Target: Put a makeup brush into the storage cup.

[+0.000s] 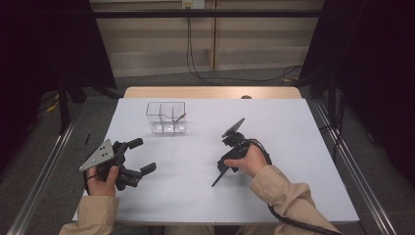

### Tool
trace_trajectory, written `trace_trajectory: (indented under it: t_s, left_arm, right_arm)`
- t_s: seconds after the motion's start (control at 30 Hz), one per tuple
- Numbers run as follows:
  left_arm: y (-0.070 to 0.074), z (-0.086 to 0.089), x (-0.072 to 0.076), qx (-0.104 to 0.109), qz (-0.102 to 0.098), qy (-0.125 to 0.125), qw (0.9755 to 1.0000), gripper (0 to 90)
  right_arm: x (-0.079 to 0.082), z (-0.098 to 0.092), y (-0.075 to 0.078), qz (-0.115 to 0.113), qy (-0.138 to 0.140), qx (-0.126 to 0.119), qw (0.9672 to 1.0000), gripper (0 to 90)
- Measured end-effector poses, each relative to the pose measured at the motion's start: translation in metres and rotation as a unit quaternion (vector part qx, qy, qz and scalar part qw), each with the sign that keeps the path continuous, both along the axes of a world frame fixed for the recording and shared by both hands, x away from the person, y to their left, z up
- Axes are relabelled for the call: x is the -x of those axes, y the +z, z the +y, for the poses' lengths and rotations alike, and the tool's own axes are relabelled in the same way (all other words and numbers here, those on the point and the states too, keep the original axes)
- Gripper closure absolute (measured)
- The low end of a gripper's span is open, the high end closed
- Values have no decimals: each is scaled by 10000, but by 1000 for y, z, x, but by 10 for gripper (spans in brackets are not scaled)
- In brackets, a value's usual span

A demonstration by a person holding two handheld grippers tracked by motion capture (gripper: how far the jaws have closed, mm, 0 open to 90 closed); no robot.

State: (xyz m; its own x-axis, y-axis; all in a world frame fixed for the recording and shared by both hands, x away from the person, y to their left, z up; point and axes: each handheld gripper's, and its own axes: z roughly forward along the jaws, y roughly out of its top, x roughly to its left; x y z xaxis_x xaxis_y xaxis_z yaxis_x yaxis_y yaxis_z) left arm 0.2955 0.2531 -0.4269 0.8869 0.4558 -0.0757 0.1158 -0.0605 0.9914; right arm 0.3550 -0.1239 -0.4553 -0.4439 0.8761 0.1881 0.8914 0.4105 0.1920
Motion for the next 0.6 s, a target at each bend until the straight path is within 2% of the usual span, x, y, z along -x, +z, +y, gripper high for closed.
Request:
trace_trajectory:
  t_s: [0.27,0.33,0.47,0.6]
  left_arm:
    - [0,0,0,-1,-2,6,10000,10]
    - [0,0,0,-13,8,15,10000,10]
    - [0,-1,-1,-11,6,7,10000,10]
    - [0,-1,-1,-23,8,4,10000,11]
  right_arm:
    - [1,4,0,-165,26,275,9995,181]
    - [1,4,1,-183,-22,334,9993,229]
    - [3,6,2,-345,183,645,9972,331]
    - [2,5,2,-376,251,692,9966,380]
